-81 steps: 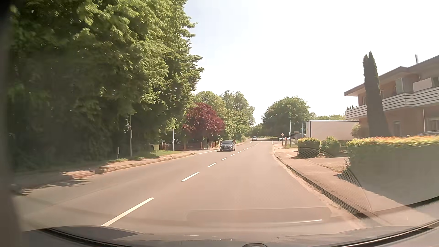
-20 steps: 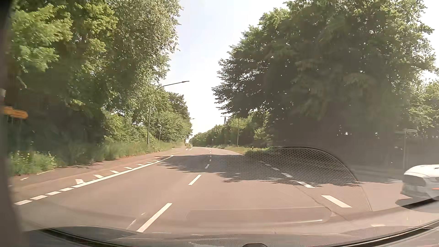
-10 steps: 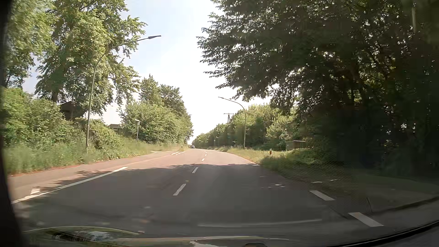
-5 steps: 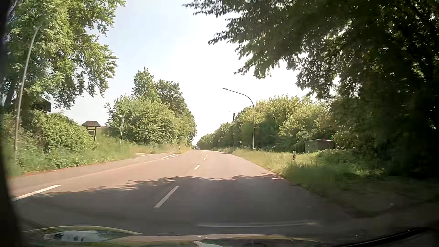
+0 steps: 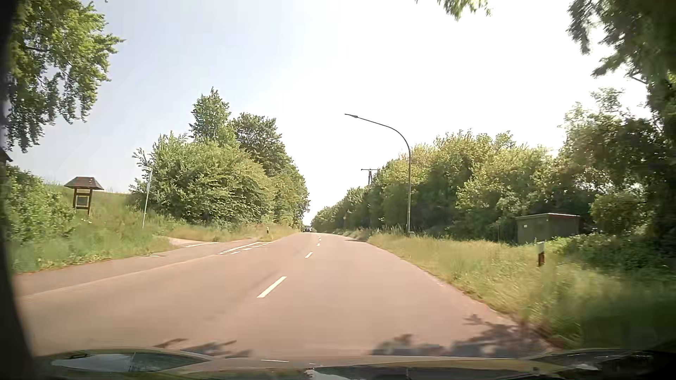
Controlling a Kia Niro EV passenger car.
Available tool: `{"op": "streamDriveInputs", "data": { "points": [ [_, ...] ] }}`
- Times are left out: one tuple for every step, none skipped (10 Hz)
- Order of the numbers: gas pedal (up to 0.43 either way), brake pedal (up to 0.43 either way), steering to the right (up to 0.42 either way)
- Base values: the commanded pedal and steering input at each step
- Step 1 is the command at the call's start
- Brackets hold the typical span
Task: Follow the waypoints while adhering to traffic rules and regulations
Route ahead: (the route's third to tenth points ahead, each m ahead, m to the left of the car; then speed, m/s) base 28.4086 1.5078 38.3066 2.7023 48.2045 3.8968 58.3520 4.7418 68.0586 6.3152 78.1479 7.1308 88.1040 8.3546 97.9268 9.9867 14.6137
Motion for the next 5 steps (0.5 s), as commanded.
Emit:
{"op": "streamDriveInputs", "data": {
  "points": [
    [0.280, 0.000, -0.016],
    [0.287, 0.000, -0.016],
    [0.299, 0.000, -0.016],
    [0.319, 0.000, -0.016],
    [0.350, 0.000, -0.016]
  ]
}}
